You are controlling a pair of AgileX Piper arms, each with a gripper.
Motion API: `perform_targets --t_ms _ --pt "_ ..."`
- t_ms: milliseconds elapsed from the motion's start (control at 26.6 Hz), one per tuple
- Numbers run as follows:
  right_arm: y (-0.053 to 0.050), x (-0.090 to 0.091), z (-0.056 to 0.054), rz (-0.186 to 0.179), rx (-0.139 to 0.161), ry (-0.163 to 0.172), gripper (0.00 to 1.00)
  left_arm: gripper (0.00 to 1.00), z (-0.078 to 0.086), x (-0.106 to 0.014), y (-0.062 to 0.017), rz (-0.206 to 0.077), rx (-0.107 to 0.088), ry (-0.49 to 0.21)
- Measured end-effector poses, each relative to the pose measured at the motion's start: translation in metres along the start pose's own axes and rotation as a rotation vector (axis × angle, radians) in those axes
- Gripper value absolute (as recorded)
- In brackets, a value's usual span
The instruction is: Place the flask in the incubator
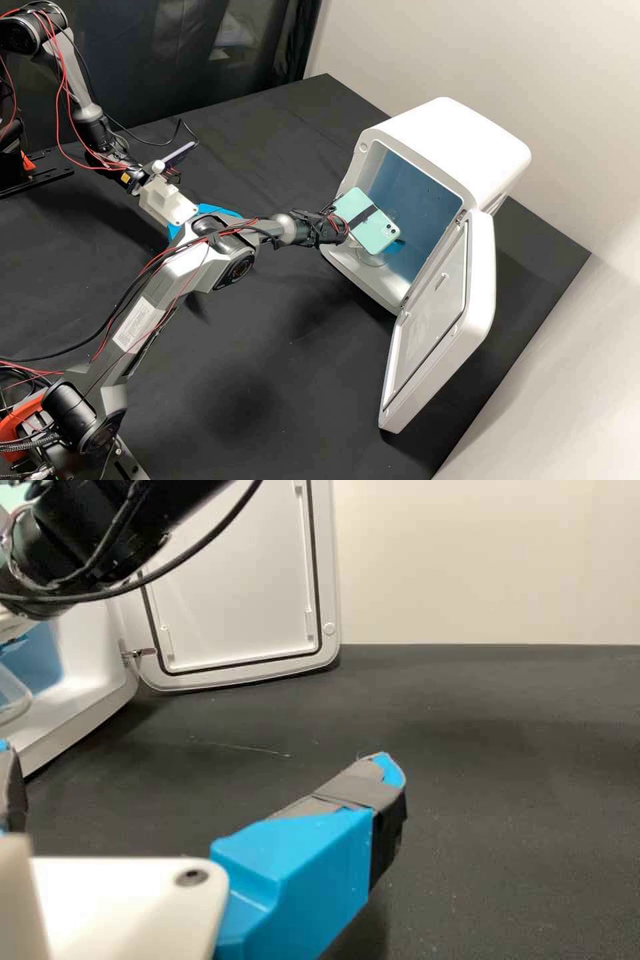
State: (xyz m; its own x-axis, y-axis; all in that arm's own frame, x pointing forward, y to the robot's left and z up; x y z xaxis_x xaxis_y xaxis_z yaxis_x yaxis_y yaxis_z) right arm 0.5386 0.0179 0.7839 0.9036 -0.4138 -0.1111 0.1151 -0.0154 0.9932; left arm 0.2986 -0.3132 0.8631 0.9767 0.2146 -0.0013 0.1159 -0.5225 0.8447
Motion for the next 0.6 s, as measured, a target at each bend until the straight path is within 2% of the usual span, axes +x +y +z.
perform_targets --t_ms 113,225,338,488,601 --pt "-0.001 0.0 0.0 -0.001 -0.01 -0.001 1.0 1.0 0.0 0.0 0.0 0.0 0.0 0.0" --pt "-0.002 0.003 0.004 0.012 -0.026 -0.018 1.0 1.0 0.0 0.0 0.0 0.0 0.0 0.0" --pt "-0.005 0.005 0.007 0.009 -0.035 -0.024 1.0 1.0 0.0 0.0 0.0 0.0 0.0 0.0" --pt "-0.004 0.008 0.009 0.013 -0.054 -0.028 1.0 1.0 0.0 0.0 0.0 0.0 0.0 0.0" --pt "-0.003 0.012 0.014 0.013 -0.05 -0.039 1.0 1.0 0.0 0.0 0.0 0.0 0.0 0.0"
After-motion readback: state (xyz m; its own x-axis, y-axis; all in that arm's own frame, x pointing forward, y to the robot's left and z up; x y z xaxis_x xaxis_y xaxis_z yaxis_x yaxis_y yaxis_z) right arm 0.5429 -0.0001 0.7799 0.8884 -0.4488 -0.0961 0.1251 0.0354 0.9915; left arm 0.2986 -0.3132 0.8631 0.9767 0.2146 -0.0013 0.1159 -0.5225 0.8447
